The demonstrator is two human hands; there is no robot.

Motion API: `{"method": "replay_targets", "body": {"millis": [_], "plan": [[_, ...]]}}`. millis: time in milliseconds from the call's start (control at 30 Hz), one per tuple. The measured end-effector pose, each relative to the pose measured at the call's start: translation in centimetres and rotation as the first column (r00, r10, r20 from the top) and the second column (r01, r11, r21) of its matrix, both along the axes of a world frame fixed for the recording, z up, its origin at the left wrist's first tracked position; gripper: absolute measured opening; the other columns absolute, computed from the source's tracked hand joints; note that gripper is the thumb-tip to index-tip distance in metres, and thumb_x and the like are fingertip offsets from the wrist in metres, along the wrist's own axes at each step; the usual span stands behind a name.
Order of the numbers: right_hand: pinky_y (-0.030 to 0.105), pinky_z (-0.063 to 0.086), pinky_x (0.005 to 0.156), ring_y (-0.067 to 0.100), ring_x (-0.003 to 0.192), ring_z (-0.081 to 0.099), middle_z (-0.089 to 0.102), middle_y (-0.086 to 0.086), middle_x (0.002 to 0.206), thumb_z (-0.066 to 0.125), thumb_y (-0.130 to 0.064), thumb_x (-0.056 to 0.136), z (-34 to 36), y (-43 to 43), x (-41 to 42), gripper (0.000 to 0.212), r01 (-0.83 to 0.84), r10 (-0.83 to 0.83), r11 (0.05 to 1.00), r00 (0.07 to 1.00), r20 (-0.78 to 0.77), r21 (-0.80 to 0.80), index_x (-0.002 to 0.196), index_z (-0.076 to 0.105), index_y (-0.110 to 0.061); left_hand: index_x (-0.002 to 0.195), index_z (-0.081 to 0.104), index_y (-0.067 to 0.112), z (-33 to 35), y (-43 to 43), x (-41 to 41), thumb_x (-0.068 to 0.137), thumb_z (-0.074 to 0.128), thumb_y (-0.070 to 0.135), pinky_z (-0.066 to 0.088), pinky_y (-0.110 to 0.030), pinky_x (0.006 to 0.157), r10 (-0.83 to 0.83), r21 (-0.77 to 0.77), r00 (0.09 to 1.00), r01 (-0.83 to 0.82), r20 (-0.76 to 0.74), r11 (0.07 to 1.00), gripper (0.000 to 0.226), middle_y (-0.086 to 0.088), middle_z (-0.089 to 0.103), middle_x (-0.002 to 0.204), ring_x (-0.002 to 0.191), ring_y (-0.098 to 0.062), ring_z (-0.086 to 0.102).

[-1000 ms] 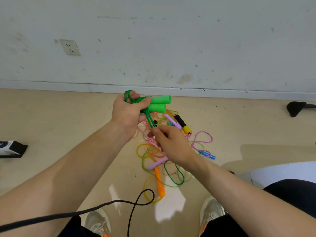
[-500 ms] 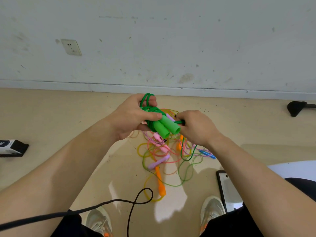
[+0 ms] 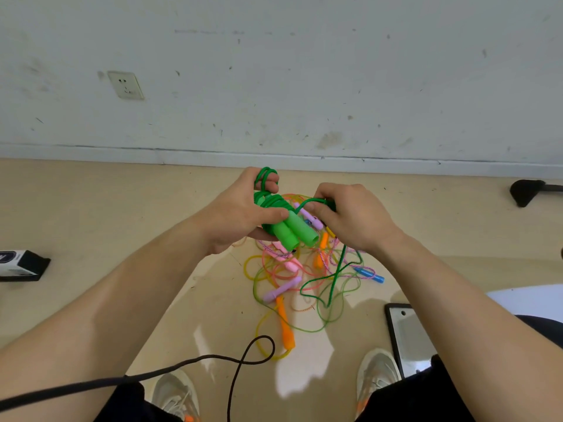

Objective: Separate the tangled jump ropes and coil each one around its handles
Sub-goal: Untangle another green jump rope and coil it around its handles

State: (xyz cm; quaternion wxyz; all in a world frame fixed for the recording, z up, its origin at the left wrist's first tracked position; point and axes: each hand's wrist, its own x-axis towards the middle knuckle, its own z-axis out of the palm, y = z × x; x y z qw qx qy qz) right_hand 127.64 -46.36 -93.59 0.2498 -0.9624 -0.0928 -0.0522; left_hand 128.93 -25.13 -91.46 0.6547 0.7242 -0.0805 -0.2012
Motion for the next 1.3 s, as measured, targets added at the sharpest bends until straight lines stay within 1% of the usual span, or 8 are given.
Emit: {"method": "replay_targets", "body": {"millis": [133, 233, 300, 400, 667, 933, 1100, 1300], "plan": [[0.032, 0.04, 0.058, 0.014, 0.056, 0.047, 0.059, 0.008, 0.06, 0.069, -0.034, 0.09, 0.9, 0.4, -0.1, 0.029, 0.057, -0.002, 0.947, 0.985, -0.171, 0.315, 0.068, 0.067, -0.016, 0.124, 0.045, 0.017, -0.8, -0.5, -0.1, 0.084, 0.072, -0.005, 0.062, -0.044, 0.072, -0.013, 0.125, 0.989, -0.006, 0.151, 0.992, 0.053, 0.006, 0.048, 0.109, 0.093, -0.018, 0.057], [0.034, 0.038, 0.057, 0.01, 0.049, 0.039, 0.046, -0.009, 0.049, 0.053, -0.037, 0.101, 1.8, 0.7, -0.5, 0.044, 0.173, 0.006, 0.821, 0.95, -0.311, 0.545, 0.07, 0.071, -0.011, 0.122, 0.046, 0.02, -1.2, -0.6, 0.3, 0.079, 0.076, 0.002, 0.057, -0.051, 0.087, -0.004, 0.219, 0.953, -0.066, 0.304, 0.974, 0.056, 0.004, 0.049, 0.11, 0.093, -0.016, 0.056], [0.033, 0.034, 0.059, 0.006, 0.046, 0.038, 0.045, -0.008, 0.048, 0.047, -0.034, 0.105, 2.3, 1.1, -0.7, 0.052, 0.196, -0.013, 0.808, 0.949, -0.316, 0.556, 0.076, 0.069, 0.004, 0.122, 0.046, 0.022, -1.6, -0.8, 0.6, 0.079, 0.076, 0.001, 0.054, -0.044, 0.093, 0.029, 0.247, 0.916, -0.139, 0.401, 0.959, 0.057, 0.003, 0.05, 0.111, 0.095, -0.014, 0.055], [0.03, 0.033, 0.057, 0.011, 0.047, 0.038, 0.049, -0.006, 0.048, 0.054, -0.025, 0.102, 2.4, 2.0, -1.3, 0.052, 0.216, -0.044, 0.782, 0.955, -0.295, 0.584, 0.051, 0.061, -0.017, 0.12, 0.044, 0.026, -2.0, -1.2, 0.5, 0.079, 0.075, 0.001, 0.047, -0.025, 0.094, 0.082, 0.259, 0.847, -0.251, 0.525, 0.933, 0.057, 0.003, 0.049, 0.112, 0.1, -0.006, 0.052], [0.023, 0.043, 0.047, 0.012, 0.046, 0.048, 0.062, 0.003, 0.06, 0.058, -0.011, 0.098, 1.7, 5.7, -3.3, 0.013, 0.464, 0.058, 0.303, 0.863, -0.502, 0.833, 0.094, 0.066, -0.002, 0.121, 0.048, 0.017, -2.9, -3.0, -0.2, 0.076, 0.074, -0.001, 0.037, -0.008, 0.089, 0.331, 0.068, 0.688, -0.484, 0.646, 0.872, 0.055, -0.001, 0.05, 0.11, 0.1, -0.002, 0.049], [0.022, 0.034, 0.049, 0.006, 0.047, 0.047, 0.051, -0.009, 0.051, 0.047, -0.024, 0.102, -1.6, 7.6, -4.2, 0.031, 0.202, -0.126, 0.826, 0.976, -0.178, 0.527, 0.072, 0.056, -0.028, 0.115, 0.048, 0.023, -3.3, -4.0, 0.0, 0.082, 0.075, 0.011, 0.055, -0.054, 0.088, 0.613, -0.136, 0.748, -0.6, 0.256, 0.788, 0.044, 0.007, 0.052, 0.107, 0.095, -0.014, 0.059], [0.036, 0.036, 0.054, 0.014, 0.054, 0.047, 0.053, -0.004, 0.064, 0.042, -0.027, 0.105, -1.9, 8.0, -4.6, 0.024, 0.108, -0.103, 0.93, 0.994, -0.033, 0.351, 0.087, 0.056, -0.02, 0.117, 0.047, 0.017, -2.7, -4.2, -0.2, 0.081, 0.081, 0.015, 0.056, -0.05, 0.09, 0.624, -0.185, 0.78, -0.618, -0.03, 0.764, 0.05, 0.008, 0.05, 0.103, 0.092, -0.012, 0.059], [0.035, 0.037, 0.055, 0.029, 0.073, 0.059, 0.062, 0.004, 0.087, 0.039, -0.019, 0.104, -2.1, 8.0, -4.8, 0.017, 0.036, -0.037, 0.999, 0.998, 0.05, 0.008, 0.112, 0.053, -0.015, 0.118, 0.045, 0.016, -2.5, -3.5, -0.2, 0.069, 0.089, 0.006, 0.058, -0.049, 0.088, 0.604, -0.189, 0.792, -0.608, -0.087, 0.771, 0.066, 0.002, 0.05, 0.11, 0.11, -0.027, 0.063]]}}
